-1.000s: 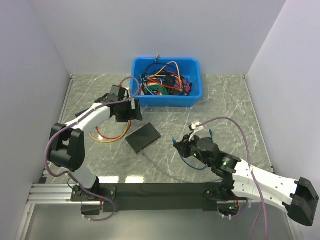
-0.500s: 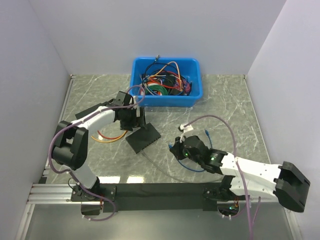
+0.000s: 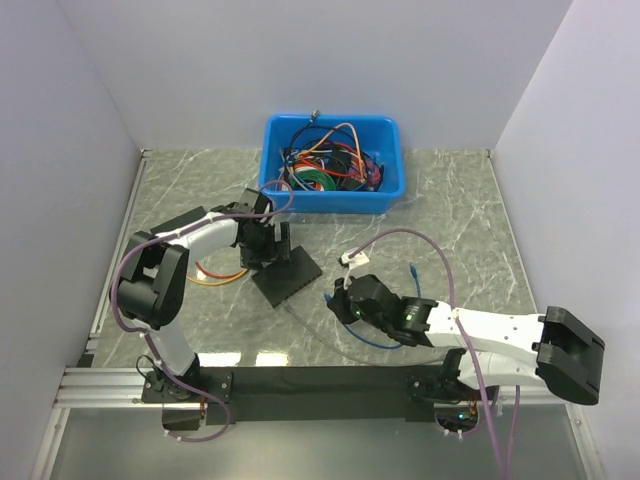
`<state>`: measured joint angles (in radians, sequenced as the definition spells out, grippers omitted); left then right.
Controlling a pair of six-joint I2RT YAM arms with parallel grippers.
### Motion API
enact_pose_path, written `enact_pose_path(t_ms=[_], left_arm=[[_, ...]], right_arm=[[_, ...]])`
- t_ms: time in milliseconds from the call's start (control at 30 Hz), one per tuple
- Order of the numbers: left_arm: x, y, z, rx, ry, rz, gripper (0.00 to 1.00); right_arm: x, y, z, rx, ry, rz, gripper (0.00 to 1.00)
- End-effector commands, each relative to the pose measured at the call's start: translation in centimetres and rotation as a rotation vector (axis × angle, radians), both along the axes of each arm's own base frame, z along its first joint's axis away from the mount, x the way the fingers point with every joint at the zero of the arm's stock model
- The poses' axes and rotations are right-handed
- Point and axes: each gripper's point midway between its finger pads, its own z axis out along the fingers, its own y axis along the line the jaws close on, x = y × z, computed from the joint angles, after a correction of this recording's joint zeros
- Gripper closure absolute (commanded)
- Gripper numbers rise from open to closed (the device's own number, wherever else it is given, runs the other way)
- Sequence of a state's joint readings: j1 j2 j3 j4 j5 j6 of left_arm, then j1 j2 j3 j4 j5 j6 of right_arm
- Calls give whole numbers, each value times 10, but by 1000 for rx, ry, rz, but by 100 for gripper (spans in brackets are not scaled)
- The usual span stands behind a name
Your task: Insert the plug into the switch port
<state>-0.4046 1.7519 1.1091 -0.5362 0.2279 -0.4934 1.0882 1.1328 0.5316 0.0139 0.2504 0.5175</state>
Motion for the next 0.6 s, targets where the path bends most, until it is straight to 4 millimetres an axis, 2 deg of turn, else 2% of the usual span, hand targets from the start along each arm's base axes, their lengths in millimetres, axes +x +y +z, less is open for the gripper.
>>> enact_pose_path(t_ms=[0,233,567], left_arm=[[-3,-11,3,-36,21,4,7],[-4,-17,9,-72,24,-2,7],[-2,-15,10,-58,12,2,10]], right_arm=[[7,6,9,2,-23,-35,100],[8,7,-15,-94,3,-41,100],[23,39,-25,-177,-12,-31,100]])
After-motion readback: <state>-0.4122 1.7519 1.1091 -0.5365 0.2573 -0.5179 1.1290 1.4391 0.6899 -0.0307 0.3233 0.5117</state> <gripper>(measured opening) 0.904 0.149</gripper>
